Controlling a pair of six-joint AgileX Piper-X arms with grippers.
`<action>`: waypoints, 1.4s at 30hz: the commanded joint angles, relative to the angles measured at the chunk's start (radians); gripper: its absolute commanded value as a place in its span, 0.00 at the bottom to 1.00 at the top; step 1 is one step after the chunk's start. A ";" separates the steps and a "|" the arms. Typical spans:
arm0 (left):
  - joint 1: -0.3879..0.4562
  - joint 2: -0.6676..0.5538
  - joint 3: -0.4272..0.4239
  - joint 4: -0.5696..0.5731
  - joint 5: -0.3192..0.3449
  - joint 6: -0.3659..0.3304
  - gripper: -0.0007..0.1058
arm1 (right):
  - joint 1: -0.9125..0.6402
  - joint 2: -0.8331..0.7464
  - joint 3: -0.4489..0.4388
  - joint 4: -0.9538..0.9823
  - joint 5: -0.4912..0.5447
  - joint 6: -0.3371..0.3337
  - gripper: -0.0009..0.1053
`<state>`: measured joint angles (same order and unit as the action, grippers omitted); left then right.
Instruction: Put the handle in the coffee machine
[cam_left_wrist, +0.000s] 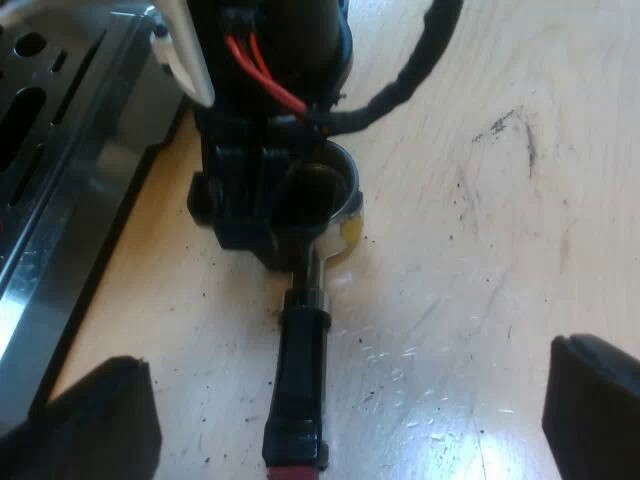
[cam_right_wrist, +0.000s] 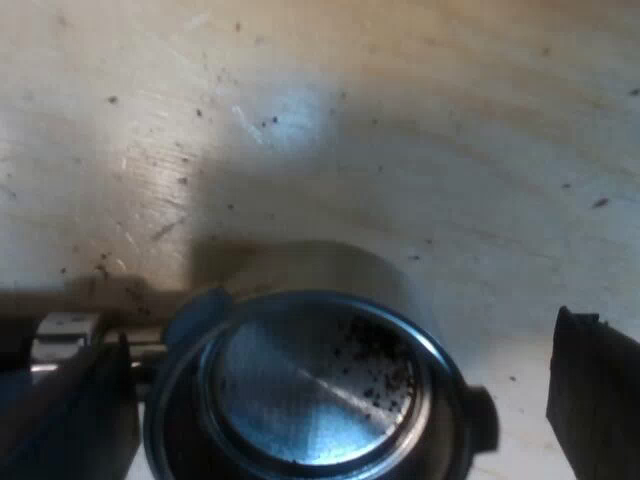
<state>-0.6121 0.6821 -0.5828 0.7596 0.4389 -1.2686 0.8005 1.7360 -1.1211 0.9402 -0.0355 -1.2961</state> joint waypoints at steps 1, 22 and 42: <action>-0.001 -0.005 -0.002 0.005 -0.004 -0.016 0.75 | -0.007 0.003 -0.001 -0.007 -0.013 -0.010 0.81; -0.001 -0.005 -0.002 0.005 -0.004 -0.005 0.75 | -0.009 -0.001 0.053 -0.021 -0.082 -0.019 0.01; -0.001 0.077 -0.002 0.048 -0.001 0.119 0.75 | -0.009 -0.202 0.006 0.246 -0.087 -0.070 0.01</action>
<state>-0.6121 0.7622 -0.5828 0.8074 0.4389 -1.1554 0.7957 1.5514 -1.0987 1.1770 -0.1064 -1.3670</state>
